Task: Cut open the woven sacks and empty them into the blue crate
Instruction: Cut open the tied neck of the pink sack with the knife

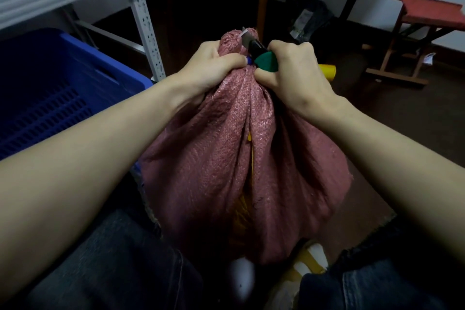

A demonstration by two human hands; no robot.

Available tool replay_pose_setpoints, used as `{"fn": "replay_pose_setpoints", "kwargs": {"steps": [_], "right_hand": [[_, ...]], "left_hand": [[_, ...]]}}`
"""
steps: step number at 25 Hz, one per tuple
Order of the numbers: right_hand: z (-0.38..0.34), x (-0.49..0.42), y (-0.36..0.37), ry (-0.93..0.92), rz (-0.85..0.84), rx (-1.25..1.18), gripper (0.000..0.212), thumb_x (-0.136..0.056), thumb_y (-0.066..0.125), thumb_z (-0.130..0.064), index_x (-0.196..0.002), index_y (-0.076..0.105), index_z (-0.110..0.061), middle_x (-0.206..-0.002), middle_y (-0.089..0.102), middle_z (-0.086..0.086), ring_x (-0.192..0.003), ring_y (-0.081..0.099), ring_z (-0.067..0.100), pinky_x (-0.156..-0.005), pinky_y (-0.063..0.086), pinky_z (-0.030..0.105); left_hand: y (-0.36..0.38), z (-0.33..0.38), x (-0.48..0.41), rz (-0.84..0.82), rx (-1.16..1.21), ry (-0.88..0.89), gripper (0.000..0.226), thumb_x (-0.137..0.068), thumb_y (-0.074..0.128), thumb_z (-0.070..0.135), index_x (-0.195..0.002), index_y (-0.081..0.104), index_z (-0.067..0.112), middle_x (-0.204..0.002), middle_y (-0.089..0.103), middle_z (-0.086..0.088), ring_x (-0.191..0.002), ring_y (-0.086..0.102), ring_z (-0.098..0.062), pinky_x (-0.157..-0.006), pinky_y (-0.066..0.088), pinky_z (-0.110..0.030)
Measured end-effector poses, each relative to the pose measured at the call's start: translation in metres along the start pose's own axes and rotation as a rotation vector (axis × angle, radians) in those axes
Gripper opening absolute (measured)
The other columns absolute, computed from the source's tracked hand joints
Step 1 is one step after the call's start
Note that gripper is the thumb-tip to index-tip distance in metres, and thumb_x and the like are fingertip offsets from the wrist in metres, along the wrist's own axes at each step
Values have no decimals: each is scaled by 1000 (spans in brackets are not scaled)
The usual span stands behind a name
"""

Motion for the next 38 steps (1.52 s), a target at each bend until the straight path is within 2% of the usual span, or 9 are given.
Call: {"fn": "replay_pose_setpoints", "kwargs": {"steps": [4, 10, 15, 18, 21, 25, 31, 34, 38], "right_hand": [[0, 5, 0, 31, 43, -77, 19, -84, 60, -30, -85, 52, -13, -81, 57, 13, -76, 55, 28, -63, 36, 31], [1, 9, -2, 65, 49, -147, 15, -83, 62, -28, -83, 50, -18, -75, 53, 4, -66, 48, 16, -52, 27, 21], [0, -1, -7, 50, -35, -61, 22, -80, 64, -31, -74, 48, -17, -73, 52, 5, -63, 47, 15, -51, 27, 22], [-1, -5, -6, 17, -122, 21, 26, -79, 65, -32, -69, 49, -14, -70, 50, 6, -59, 44, 16, -45, 28, 16], [-1, -8, -8, -36, -240, 134, 21, -78, 65, -29, -73, 54, -12, -65, 48, 8, -66, 48, 22, -52, 30, 25], [6, -11, -14, -114, -389, 267, 23, -78, 67, -30, -74, 53, -12, -70, 46, 8, -77, 44, 24, -65, 36, 31], [1, -12, -21, -116, -192, 111, 25, -79, 65, -27, -81, 61, -3, -72, 51, 11, -72, 46, 22, -61, 30, 26], [4, -9, -11, -55, -102, 9, 24, -79, 64, -33, -76, 55, -11, -76, 56, 13, -76, 52, 27, -63, 32, 27], [3, -2, 0, 21, 5, -63, 23, -79, 62, -33, -85, 60, -11, -86, 62, 17, -83, 60, 34, -67, 43, 35]], "left_hand": [[-1, -4, 1, 44, 184, -48, 25, -85, 55, -3, -65, 51, 12, -58, 55, 4, -51, 56, -2, -54, 47, -15], [1, -4, -1, -6, 255, -71, 17, -85, 57, -2, -73, 55, 10, -72, 59, -3, -62, 61, -8, -65, 52, -20], [-3, 6, -7, -51, -96, 49, 10, -82, 62, 8, -91, 60, 11, -80, 62, 4, -70, 59, -1, -70, 47, -16], [-4, 8, -10, -82, -280, 109, 27, -82, 61, 13, -109, 58, 12, -96, 63, 0, -84, 59, -4, -83, 46, -18], [-5, 8, -12, -92, -576, 155, 42, -79, 61, 27, -120, 55, 17, -112, 62, -1, -104, 58, -15, -95, 44, -27], [5, 9, -7, -105, -768, 215, 41, -86, 60, 18, -126, 51, 15, -112, 60, -1, -107, 55, -14, -81, 33, -14], [4, 14, -9, -39, -460, 182, 49, -71, 60, 40, -116, 58, 21, -110, 65, 0, -105, 61, -14, -99, 45, -32], [4, 8, -4, -5, -185, 111, 15, -82, 63, 13, -95, 59, 19, -86, 62, 7, -76, 59, 5, -78, 47, -15], [-3, -5, 3, 84, 70, -16, 13, -83, 61, 5, -77, 58, 16, -74, 60, 2, -64, 59, -2, -67, 48, -18]]}}
Point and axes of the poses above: each hand's wrist, its own x-axis away from the middle knuckle, its own y-axis out of the palm, z = x × y, the point moved 9 cm from there along -x, towards the middle knuckle
